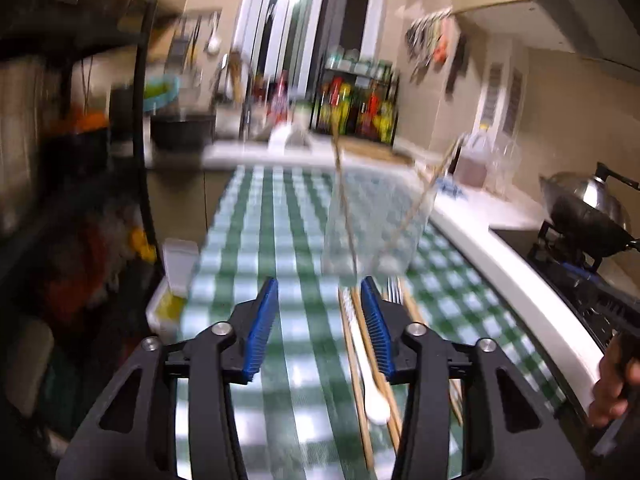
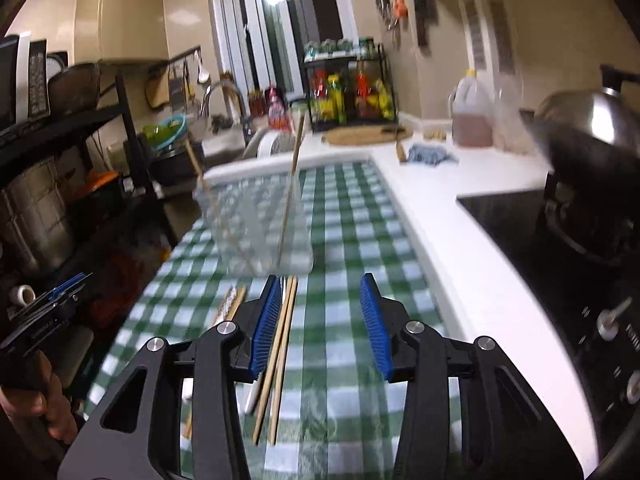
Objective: Organize utensils
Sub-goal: 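Move both open tools back to the remaining utensils, then close the right tool on a wooden chopstick while the left tool grasps another chopstick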
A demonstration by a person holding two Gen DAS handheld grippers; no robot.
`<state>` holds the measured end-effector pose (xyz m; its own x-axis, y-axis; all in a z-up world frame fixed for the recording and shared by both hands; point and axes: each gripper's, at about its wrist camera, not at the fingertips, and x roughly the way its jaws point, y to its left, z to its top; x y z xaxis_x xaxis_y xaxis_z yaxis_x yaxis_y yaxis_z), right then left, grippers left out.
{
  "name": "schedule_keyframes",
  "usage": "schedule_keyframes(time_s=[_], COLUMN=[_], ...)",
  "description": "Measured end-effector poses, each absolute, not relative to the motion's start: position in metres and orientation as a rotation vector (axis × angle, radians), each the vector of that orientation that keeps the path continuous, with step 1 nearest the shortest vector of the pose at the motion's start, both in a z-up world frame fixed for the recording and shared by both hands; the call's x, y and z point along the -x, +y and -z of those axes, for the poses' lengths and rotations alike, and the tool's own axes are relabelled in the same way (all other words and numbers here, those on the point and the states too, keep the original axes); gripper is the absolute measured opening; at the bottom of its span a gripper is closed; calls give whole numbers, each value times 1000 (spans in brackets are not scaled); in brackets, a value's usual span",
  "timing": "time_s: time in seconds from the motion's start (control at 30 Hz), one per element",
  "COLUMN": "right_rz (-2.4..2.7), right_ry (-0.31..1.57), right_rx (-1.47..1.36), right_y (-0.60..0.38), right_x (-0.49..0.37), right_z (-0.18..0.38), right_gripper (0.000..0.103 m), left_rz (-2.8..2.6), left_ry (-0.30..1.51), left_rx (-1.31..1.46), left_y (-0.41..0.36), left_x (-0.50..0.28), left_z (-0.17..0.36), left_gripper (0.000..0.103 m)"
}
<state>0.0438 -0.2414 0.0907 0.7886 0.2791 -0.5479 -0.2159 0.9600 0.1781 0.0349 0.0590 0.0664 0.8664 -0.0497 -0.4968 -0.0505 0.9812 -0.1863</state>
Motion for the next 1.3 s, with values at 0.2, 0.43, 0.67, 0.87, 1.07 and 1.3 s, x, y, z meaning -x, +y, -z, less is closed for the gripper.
schedule_keyframes(time_s=[0.2, 0.43, 0.67, 0.87, 1.07, 1.3], right_rz=[-335, -383, -383, -392, -384, -379], right_ry=[779, 871, 925, 945, 976, 970], right_rx=[-64, -51, -14, 16, 51, 82], right_y=[-215, -199, -191, -184, -180, -177], right_x=[-50, -51, -50, -48, -48, -46], right_z=[-34, -9, 3, 9, 17, 18], right_gripper=[8, 8, 11, 16, 19, 19], left_rz=[17, 63, 80, 87, 58, 20], left_ry=[666, 703, 753, 786, 806, 802], left_rx=[226, 211, 220, 200, 133, 95], left_y=[52, 37, 24, 11, 1, 3], left_x=[-41, -32, -21, -15, -17, -18], left_z=[-20, -4, 14, 26, 32, 31], left_gripper=[13, 12, 12, 13, 13, 7])
